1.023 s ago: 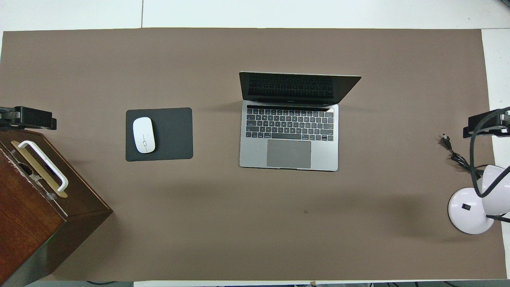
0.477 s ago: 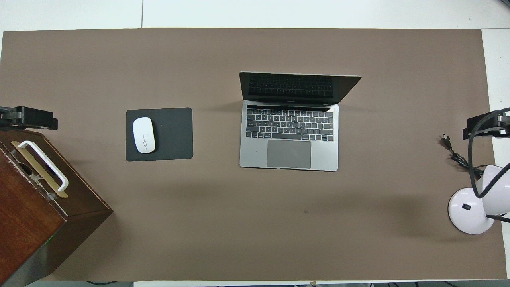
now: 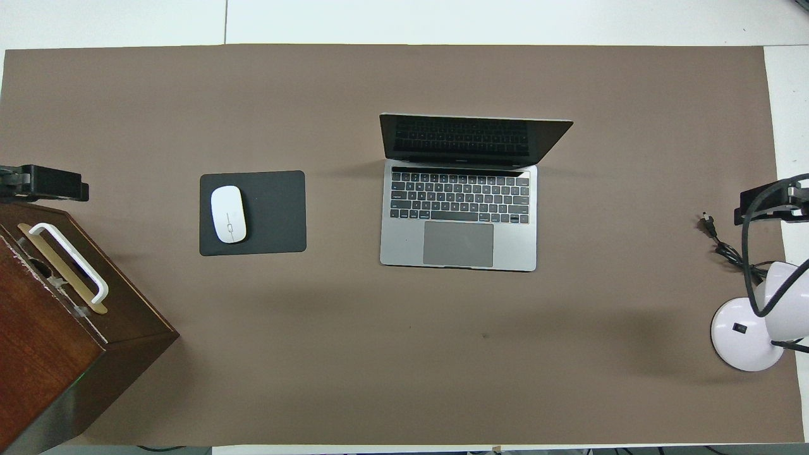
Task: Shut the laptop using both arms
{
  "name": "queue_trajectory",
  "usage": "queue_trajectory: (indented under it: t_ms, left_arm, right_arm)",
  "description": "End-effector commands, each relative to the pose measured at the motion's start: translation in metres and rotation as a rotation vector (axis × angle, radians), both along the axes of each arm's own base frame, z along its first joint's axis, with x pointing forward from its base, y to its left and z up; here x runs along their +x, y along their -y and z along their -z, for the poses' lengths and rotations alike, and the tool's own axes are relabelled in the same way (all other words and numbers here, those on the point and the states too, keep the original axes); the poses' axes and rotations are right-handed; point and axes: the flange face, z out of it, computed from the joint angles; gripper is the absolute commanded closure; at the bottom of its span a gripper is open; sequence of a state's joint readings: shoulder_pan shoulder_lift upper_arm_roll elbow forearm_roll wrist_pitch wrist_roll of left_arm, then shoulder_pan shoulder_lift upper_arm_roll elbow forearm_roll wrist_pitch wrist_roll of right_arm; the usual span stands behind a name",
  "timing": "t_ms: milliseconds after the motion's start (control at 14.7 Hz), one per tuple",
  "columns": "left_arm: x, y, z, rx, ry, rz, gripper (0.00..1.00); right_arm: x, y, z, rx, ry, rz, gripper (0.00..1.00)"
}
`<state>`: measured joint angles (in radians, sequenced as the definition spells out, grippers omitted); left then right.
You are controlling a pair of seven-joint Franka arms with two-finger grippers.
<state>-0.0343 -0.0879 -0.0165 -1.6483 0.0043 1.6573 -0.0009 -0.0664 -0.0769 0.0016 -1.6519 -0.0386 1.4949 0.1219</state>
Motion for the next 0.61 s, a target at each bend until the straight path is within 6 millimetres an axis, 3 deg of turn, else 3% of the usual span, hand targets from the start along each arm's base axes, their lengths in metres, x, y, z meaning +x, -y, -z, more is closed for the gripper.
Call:
queue_trajectory:
  t_ms: [0,68,545]
  left_arm:
    - [-0.0017,-0.0013,-0.001,-0.007,0.03,0.002,0.67]
    - [-0.0011,-0.0004,-0.0004,-0.007,0.03,0.005,1.0]
    - [0.0006,-0.0052,-0.0022,-0.009,0.038,-0.005,1.0]
  right_arm:
    - [-0.0077,0.0031,0.001,-0.026,-0.014,-0.011,0.0]
    - [-0.0067,0.0037,0.0008,-0.025,-0.01,-0.01,0.0]
    - [-0.0067,0.0086,-0.0002,-0.023,-0.006,-0.027,0.0]
